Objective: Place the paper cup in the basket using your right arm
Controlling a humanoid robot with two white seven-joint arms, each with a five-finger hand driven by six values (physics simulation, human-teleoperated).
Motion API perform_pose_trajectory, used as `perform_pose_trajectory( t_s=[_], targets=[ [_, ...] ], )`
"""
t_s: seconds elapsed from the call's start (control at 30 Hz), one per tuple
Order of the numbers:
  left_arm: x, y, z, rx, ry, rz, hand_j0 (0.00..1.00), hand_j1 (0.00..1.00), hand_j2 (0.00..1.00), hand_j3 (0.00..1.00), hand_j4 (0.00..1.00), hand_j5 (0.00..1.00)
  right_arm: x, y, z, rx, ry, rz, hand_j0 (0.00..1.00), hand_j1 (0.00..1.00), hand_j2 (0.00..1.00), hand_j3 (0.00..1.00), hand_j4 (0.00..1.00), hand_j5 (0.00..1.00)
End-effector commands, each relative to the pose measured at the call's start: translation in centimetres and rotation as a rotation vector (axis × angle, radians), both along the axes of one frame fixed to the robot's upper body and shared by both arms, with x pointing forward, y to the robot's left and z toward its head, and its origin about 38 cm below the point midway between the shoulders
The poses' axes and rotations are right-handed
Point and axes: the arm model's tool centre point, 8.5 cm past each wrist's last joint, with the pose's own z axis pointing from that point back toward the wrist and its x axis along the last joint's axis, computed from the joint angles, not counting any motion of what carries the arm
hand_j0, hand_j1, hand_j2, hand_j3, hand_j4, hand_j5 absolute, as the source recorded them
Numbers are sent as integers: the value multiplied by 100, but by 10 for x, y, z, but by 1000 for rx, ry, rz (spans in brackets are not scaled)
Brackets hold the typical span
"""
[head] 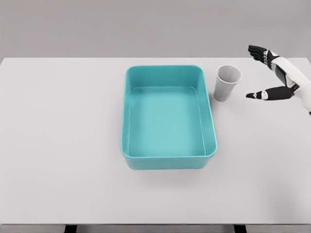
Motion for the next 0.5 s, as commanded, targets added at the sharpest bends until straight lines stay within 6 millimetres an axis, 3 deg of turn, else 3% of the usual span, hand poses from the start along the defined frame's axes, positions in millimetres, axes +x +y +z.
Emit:
perform_pose_trajectory(
  t_s=[0.0,0.23,0.3,0.47],
  targets=[
    [0,0,0,0,0,0,100,100,100,100,100,100,3,-2,-20,52,47,-25,100,100,100,100,100,100],
    [0,0,0,0,1,0,100,100,100,100,100,100,13,-26,-46,244,122,-79,100,100,100,100,100,100],
    [0,0,0,0,0,0,100,100,100,100,100,100,14,-14,-59,285,142,-76,100,100,100,100,100,100],
    [1,0,0,0,-2,0,100,100,100,100,100,100,19,-7,-81,327,194,-91,100,100,100,100,100,100]
  ],
)
